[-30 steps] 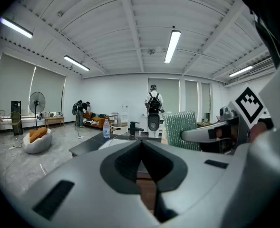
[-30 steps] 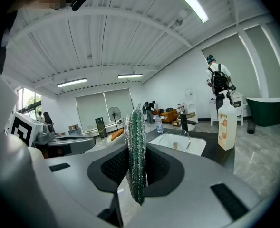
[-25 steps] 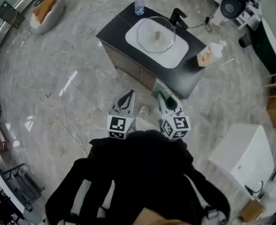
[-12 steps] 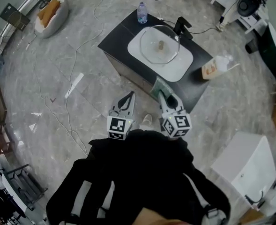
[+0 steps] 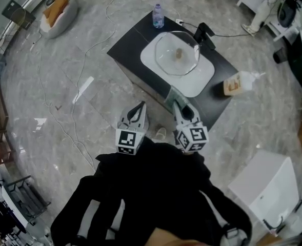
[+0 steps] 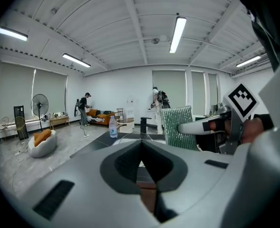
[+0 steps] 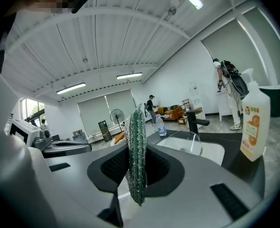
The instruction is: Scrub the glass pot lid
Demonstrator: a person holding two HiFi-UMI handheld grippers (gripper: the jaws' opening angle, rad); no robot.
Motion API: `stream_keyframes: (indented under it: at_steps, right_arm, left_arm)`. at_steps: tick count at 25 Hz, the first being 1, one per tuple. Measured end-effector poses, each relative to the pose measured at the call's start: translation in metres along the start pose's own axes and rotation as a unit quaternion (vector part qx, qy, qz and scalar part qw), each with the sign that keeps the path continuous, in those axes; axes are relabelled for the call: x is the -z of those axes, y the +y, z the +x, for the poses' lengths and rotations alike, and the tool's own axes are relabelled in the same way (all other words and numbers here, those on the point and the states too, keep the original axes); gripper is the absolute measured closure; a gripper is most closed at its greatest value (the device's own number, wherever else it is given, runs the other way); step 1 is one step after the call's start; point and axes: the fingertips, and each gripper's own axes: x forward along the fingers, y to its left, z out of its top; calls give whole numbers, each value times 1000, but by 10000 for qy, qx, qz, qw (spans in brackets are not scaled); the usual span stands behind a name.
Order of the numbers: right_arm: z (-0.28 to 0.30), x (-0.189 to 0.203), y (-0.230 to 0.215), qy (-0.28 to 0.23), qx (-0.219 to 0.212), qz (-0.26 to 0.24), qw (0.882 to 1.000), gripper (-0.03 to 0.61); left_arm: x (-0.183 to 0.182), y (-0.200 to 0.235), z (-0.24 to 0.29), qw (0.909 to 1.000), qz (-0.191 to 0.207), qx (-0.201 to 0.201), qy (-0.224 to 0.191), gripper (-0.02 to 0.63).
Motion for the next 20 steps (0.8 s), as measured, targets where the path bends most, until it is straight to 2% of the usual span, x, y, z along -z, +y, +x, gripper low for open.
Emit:
stream_keyframes:
  at_steps: [5,15,20]
  right_arm:
    - [28,-3,-7,74,-58,0,10000,509]
    - [108,-37,-46,203,457,51,9987,509]
    - [153,-62,-56,142,672,151,9975,509]
  left_arm:
    - [3,15,28,9999,-88,85,49,612]
    - [-29,74,127,9980,-203,596,5,612]
    - [-53,98,169,9952,-95,975,-31,611]
